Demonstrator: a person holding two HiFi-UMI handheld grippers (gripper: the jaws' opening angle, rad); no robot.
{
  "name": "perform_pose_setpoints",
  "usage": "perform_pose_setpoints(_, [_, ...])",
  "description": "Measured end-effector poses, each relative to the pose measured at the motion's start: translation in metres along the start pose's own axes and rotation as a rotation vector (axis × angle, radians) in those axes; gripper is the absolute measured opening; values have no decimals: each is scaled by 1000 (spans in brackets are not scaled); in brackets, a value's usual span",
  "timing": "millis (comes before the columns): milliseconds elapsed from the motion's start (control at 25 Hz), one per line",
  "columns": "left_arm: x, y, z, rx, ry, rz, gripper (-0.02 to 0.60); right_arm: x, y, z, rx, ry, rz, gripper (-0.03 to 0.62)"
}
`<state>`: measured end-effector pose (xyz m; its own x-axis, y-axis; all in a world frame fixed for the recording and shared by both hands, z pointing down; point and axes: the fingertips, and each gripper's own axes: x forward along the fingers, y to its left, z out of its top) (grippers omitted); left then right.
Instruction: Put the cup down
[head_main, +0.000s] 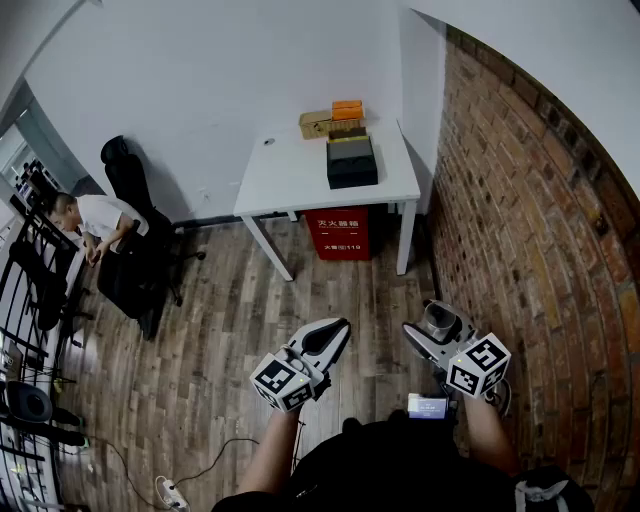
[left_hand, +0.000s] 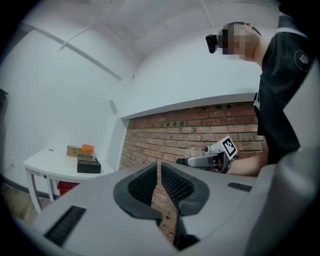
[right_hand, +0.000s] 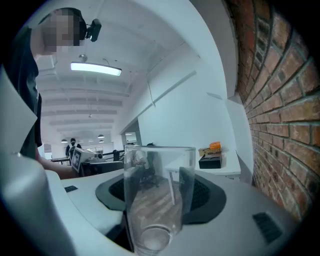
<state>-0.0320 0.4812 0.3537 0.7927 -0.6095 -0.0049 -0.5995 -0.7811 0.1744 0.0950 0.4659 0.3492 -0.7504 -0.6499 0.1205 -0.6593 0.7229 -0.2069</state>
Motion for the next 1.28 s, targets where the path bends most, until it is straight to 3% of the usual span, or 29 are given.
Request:
perform_pose_setpoints(240, [-4, -1, 0, 8, 1, 17, 23, -5, 5, -6, -28, 13, 0, 278])
perform_pose_setpoints(960, [-8, -3, -9, -19, -4, 75, 25, -16, 1, -6, 17, -7, 30, 279])
perform_pose_setpoints(1280, [9, -11, -14, -32, 7, 68, 74, -25, -13, -10, 30, 2, 45, 278])
